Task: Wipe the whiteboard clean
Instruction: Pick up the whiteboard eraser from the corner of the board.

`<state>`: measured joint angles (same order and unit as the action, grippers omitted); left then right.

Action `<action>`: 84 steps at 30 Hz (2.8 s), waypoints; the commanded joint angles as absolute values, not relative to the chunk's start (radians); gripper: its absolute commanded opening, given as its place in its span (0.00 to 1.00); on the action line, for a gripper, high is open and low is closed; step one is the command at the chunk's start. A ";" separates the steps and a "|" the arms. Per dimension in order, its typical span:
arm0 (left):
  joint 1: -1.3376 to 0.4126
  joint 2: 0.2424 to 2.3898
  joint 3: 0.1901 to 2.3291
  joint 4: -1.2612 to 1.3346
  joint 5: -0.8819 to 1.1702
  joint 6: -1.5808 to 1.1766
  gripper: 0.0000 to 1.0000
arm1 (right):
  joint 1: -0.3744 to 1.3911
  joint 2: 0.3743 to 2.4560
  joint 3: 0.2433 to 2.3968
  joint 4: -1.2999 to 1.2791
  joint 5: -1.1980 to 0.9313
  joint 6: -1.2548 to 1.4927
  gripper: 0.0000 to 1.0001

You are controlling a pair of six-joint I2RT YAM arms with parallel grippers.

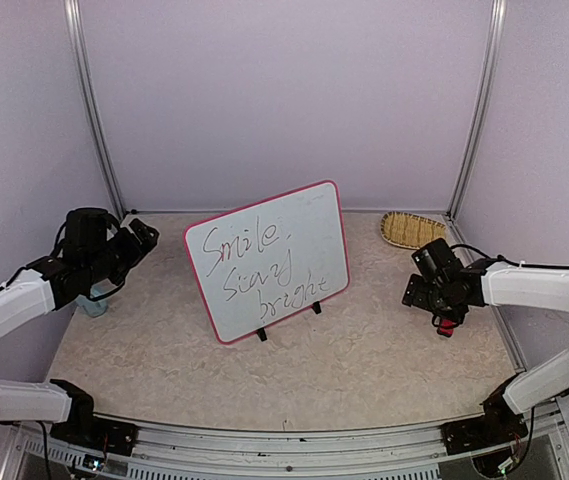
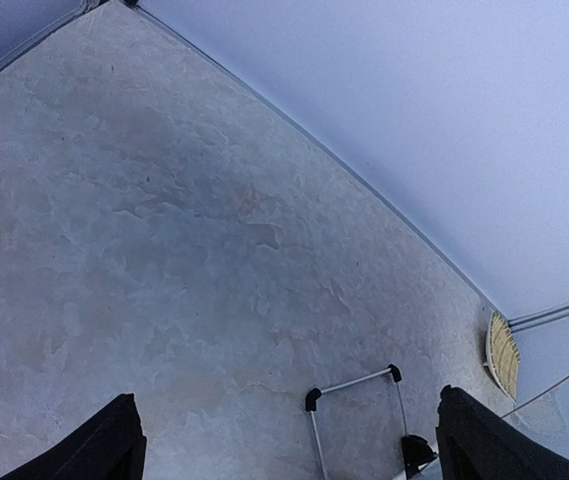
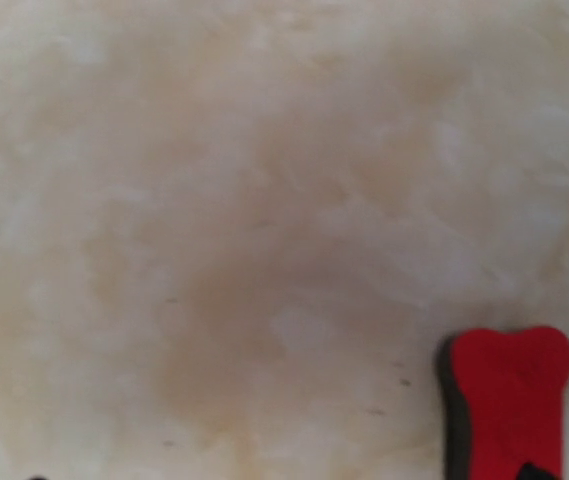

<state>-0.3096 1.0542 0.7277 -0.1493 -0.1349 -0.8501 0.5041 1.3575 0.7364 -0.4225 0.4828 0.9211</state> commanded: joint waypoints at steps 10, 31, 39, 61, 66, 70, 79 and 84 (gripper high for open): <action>-0.304 1.080 0.735 -0.121 -0.097 -0.841 0.99 | 0.388 1.333 0.673 -0.499 0.501 0.972 0.97; -0.304 1.092 0.724 -0.108 -0.085 -0.851 0.99 | 0.344 1.382 0.619 -0.392 0.450 0.890 0.66; -0.304 1.096 0.723 -0.098 -0.073 -0.855 0.99 | 0.343 1.419 0.633 -0.380 0.484 0.896 0.57; -0.304 1.098 0.714 -0.092 -0.064 -0.861 0.99 | 0.334 1.422 0.619 -0.368 0.499 0.888 0.42; -0.304 1.095 0.711 -0.092 -0.064 -0.863 0.99 | 0.333 1.429 0.618 -0.374 0.501 0.898 0.45; -0.304 1.094 0.709 -0.092 -0.065 -0.863 0.99 | 0.332 1.445 0.617 -0.376 0.498 0.910 0.46; -0.304 1.096 0.703 -0.089 -0.066 -0.862 0.99 | 0.328 1.431 0.608 -0.376 0.503 0.914 0.44; -0.304 1.094 0.701 -0.090 -0.066 -0.864 0.99 | 0.324 1.433 0.608 -0.374 0.494 0.911 0.38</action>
<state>-0.3092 1.0943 0.7147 -0.1184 -0.0738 -0.8608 0.3408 1.4376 0.6193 -0.3725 0.4831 0.9058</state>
